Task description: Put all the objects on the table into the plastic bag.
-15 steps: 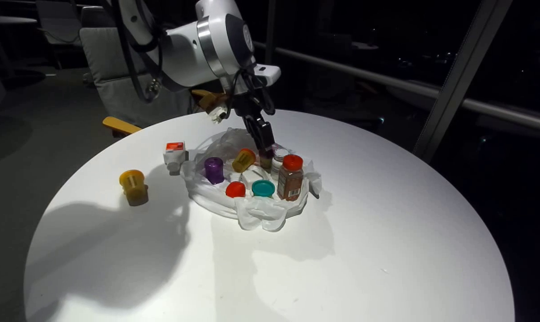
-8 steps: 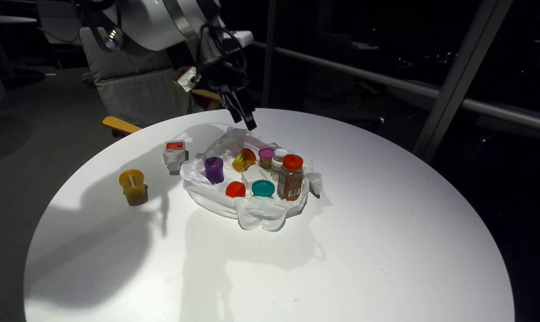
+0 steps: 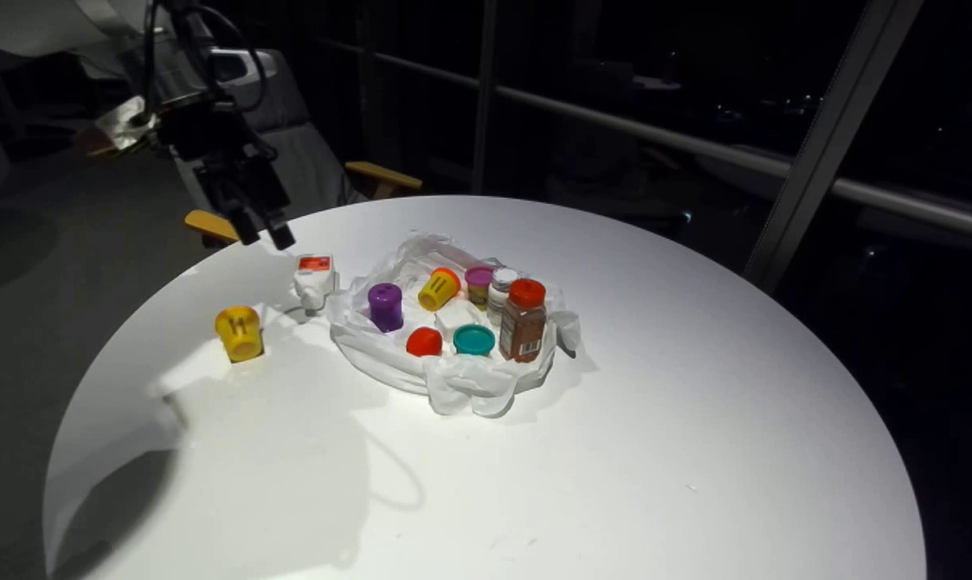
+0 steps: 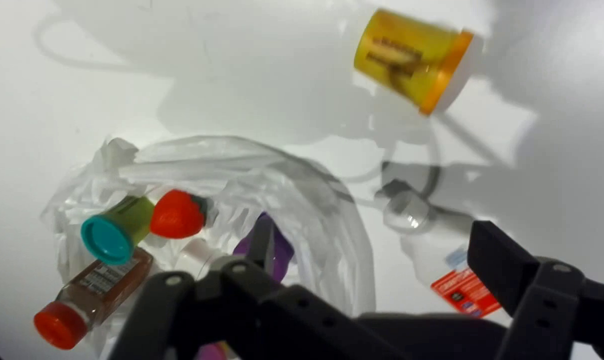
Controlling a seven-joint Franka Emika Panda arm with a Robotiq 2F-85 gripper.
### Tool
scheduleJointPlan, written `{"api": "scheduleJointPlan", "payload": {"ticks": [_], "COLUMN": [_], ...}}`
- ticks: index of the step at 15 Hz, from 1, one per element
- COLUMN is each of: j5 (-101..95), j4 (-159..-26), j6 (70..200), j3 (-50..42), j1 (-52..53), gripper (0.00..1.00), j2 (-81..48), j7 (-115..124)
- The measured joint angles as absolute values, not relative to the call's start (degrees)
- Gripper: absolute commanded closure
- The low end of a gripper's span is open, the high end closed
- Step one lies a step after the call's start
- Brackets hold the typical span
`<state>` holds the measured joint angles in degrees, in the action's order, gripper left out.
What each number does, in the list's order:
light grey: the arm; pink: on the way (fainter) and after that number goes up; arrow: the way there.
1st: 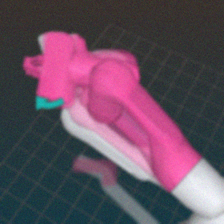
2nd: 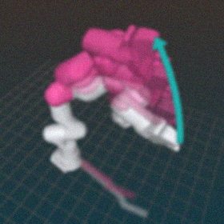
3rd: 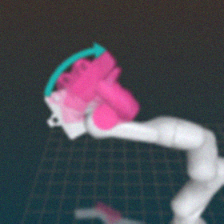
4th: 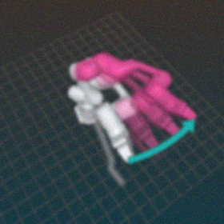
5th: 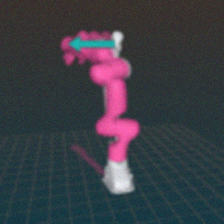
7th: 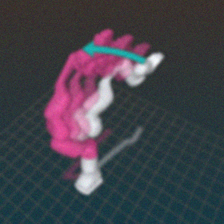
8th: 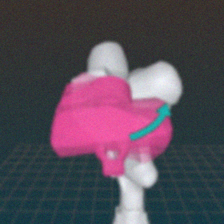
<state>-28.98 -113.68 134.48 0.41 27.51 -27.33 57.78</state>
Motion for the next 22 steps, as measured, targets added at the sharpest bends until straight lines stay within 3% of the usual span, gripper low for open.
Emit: {"api": "scheduleJointPlan", "payload": {"ticks": [9,20,21,22], "j5": [-33.59,-51.27,-52.11,-52.93], "j4": [-129.92,-128.44,-127.77,-127.05], "j6": [148.57,154.49,155.03,155.54], "j3": [5.23,1.75,1.54,1.34], "j1": [27.47,27.46,27.45,27.42], "gripper": [0.00,0.00,0.25,0.25], "j2": [-24.17,-29.14,-29.74,-30.36], "j7": [43.17,37.17,37.17,37.17]}}
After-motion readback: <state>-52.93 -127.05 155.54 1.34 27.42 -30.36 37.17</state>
